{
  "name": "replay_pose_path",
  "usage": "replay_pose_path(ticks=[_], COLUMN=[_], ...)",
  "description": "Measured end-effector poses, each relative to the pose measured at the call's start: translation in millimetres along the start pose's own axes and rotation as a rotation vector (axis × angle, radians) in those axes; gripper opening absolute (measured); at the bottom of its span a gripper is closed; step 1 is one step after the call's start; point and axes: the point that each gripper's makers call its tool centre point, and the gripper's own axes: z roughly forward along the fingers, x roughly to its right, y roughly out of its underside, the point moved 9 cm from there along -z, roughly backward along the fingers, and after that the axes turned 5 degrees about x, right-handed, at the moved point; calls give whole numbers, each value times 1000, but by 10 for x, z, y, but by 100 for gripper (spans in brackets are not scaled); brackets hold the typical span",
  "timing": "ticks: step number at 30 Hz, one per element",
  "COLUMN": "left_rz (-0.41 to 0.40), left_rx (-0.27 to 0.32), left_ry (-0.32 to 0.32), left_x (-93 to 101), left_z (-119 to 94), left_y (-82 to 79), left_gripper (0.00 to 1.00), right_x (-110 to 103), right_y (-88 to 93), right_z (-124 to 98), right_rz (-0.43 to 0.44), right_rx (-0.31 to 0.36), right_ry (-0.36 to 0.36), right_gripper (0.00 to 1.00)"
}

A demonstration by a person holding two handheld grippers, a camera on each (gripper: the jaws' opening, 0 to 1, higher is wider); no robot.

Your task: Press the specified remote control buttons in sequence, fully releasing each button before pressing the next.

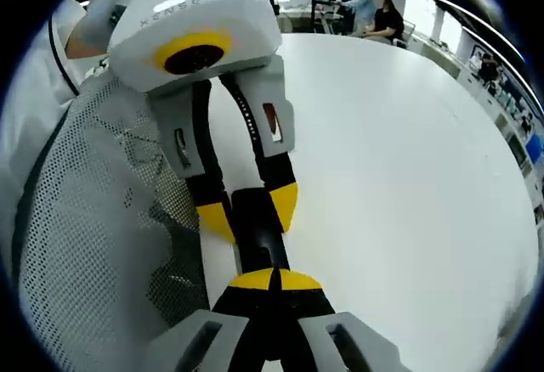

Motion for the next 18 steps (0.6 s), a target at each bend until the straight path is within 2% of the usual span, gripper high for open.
replay_pose_path(ticks=[6, 12, 18], left_rz=[-2, -7, -8], left_rx=[1, 6, 9], left_ry=[-2, 1, 2], left_x=[-1, -1, 0], left_z=[1, -2, 0], left_y=[-2, 4, 5], left_gripper=[24, 24, 24], right_x=[-12, -51, -68], right_y=[1, -44, -68], right_z=[64, 99, 119], right_rz=[-41, -166, -166], right_rx=[-20, -89, -118], right_ry=[-3, 23, 44], right_gripper=[0, 0, 0])
